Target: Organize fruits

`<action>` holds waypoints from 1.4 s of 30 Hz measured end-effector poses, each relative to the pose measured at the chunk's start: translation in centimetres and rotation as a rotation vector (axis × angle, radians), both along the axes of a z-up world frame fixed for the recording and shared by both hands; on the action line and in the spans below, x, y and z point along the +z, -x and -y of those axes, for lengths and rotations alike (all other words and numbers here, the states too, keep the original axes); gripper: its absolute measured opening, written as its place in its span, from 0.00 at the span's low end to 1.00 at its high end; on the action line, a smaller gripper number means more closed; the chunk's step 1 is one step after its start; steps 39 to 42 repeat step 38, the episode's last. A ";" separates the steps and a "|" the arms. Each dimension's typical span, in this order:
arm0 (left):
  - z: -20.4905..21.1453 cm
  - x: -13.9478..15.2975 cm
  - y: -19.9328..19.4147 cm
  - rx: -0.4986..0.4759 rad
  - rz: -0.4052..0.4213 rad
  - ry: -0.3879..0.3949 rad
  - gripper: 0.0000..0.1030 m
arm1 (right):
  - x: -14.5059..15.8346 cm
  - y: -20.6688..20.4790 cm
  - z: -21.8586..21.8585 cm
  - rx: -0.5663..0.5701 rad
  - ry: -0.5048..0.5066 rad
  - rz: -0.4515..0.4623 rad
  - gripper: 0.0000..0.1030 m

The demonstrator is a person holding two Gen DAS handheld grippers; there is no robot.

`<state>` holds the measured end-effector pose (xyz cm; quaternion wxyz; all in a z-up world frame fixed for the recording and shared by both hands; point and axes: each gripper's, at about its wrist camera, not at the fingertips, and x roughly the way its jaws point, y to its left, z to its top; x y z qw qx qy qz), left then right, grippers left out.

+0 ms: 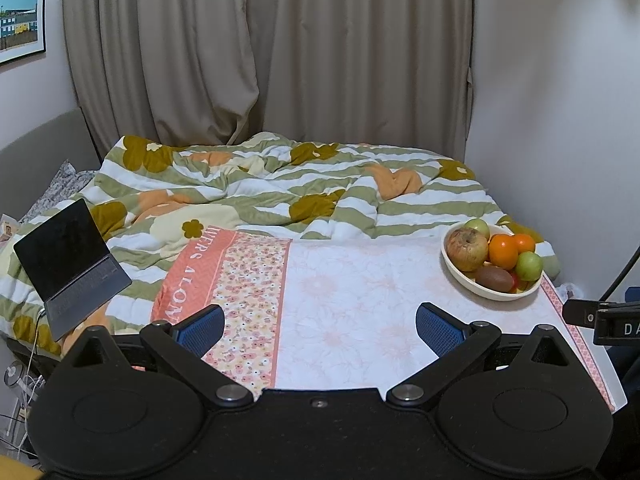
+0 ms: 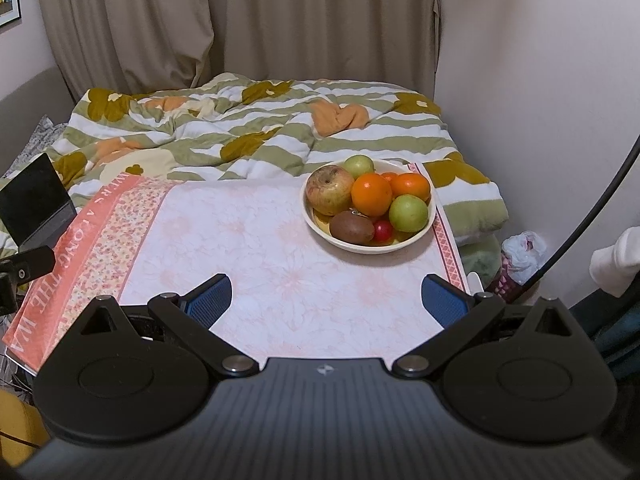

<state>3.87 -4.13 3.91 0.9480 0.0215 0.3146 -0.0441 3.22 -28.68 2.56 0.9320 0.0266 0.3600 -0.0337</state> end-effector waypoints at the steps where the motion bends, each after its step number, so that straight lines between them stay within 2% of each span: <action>1: 0.0 0.0 0.0 0.000 0.000 0.002 1.00 | 0.0 0.1 0.0 -0.002 0.002 0.000 1.00; 14: 0.6 -0.1 0.4 0.001 -0.001 0.013 1.00 | 0.2 0.4 0.3 -0.009 0.009 0.003 1.00; 26: 0.7 0.1 1.8 -0.026 0.051 0.001 1.00 | 0.2 0.7 0.2 -0.010 0.007 0.008 1.00; 30: 0.4 -0.1 1.7 -0.007 0.037 -0.008 1.00 | 0.3 0.8 0.1 -0.011 0.005 0.008 1.00; 35: -0.8 -0.2 1.5 -0.001 0.010 0.022 1.00 | 0.3 0.9 0.1 -0.013 0.005 0.007 1.00; 42: -1.2 -0.3 1.3 -0.005 0.012 0.019 1.00 | 0.6 1.0 -0.3 -0.024 0.003 0.002 1.00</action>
